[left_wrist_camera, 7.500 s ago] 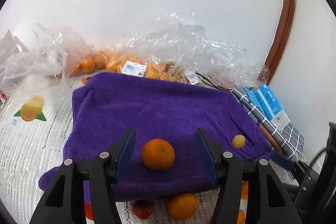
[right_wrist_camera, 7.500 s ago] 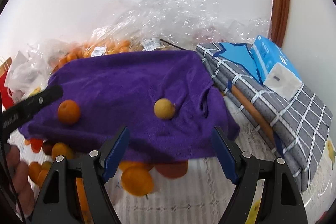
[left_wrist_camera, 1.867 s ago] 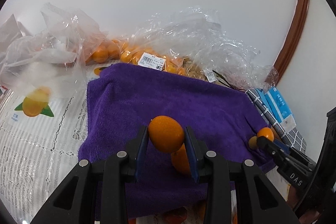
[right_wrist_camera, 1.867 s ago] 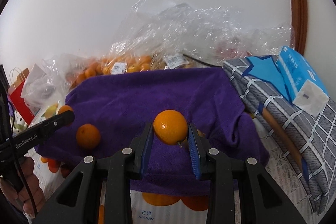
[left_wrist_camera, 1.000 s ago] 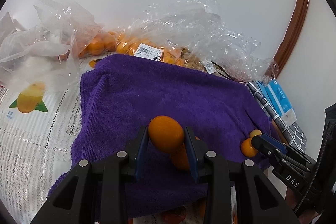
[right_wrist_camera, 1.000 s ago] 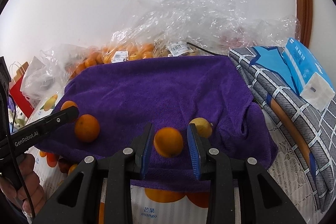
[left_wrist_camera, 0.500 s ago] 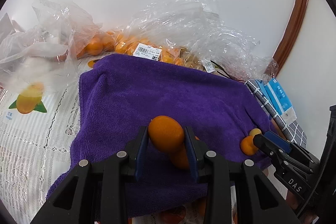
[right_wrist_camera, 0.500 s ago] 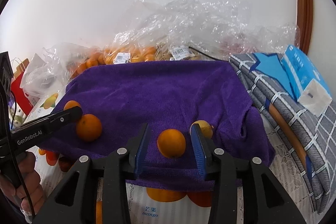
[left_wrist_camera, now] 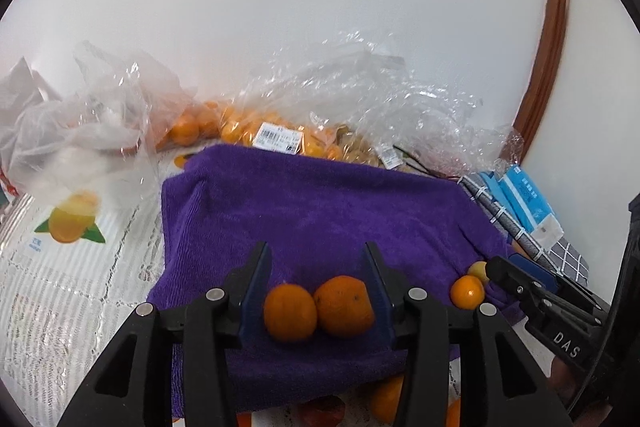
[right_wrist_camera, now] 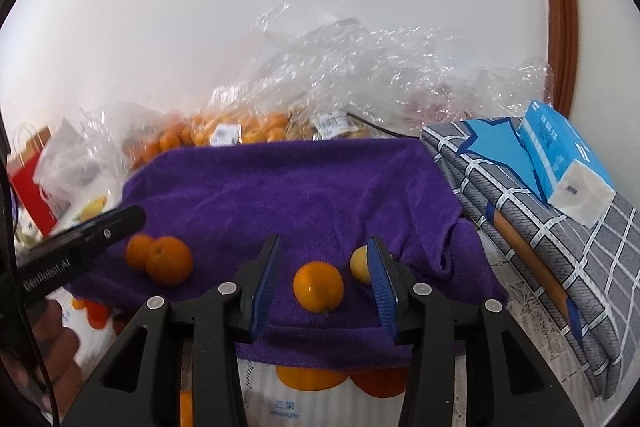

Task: Organize fruits
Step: 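Withdraw both tools and grasp another orange with the right tool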

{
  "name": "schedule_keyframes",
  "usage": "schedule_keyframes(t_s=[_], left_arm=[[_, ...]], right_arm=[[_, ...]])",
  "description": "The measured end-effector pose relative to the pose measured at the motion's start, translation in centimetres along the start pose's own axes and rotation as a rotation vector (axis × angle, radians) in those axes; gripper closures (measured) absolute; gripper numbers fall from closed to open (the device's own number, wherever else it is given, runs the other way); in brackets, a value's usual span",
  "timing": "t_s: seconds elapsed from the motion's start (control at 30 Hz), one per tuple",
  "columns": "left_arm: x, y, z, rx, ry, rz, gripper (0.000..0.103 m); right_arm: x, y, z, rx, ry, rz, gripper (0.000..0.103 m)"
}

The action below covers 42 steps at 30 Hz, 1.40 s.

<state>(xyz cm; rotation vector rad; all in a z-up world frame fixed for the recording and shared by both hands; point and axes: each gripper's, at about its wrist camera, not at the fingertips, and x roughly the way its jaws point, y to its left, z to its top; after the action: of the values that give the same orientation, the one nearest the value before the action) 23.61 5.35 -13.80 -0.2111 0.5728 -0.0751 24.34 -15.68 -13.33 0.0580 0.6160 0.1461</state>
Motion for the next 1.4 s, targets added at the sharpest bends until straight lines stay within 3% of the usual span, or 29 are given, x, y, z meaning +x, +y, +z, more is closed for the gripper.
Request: schedule_keyframes(t_s=[0.27, 0.4, 0.67, 0.8, 0.93, 1.07, 1.4], left_arm=[[-0.9, -0.2, 0.0, 0.015, -0.046, 0.019, 0.059], [-1.0, 0.1, -0.1, 0.005, -0.014, -0.026, 0.059], [-1.3, -0.4, -0.4, 0.043, 0.010, -0.015, 0.059], [-1.2, -0.4, -0.7, 0.044, 0.036, -0.011, 0.059], [-1.9, -0.1, -1.3, 0.036, 0.046, -0.023, 0.059], [-3.4, 0.8, -2.0, 0.014, 0.046, -0.046, 0.051], [-6.7, 3.4, -4.3, 0.009, 0.053, 0.016, 0.049]], right_arm=[[0.6, 0.5, -0.2, -0.019, 0.067, 0.025, 0.059], [0.2, 1.1, -0.5, -0.051, 0.072, 0.004, 0.059], [-2.3, 0.9, -1.3, 0.008, 0.083, 0.005, 0.059], [-4.4, 0.9, -2.2, 0.048, 0.063, 0.044, 0.059], [-5.7, 0.9, -3.0, 0.063, 0.097, 0.068, 0.059], [-6.6, 1.3, -3.9, 0.035, 0.131, 0.056, 0.055], [-7.9, 2.1, -7.1, 0.017, 0.171, 0.072, 0.053]])
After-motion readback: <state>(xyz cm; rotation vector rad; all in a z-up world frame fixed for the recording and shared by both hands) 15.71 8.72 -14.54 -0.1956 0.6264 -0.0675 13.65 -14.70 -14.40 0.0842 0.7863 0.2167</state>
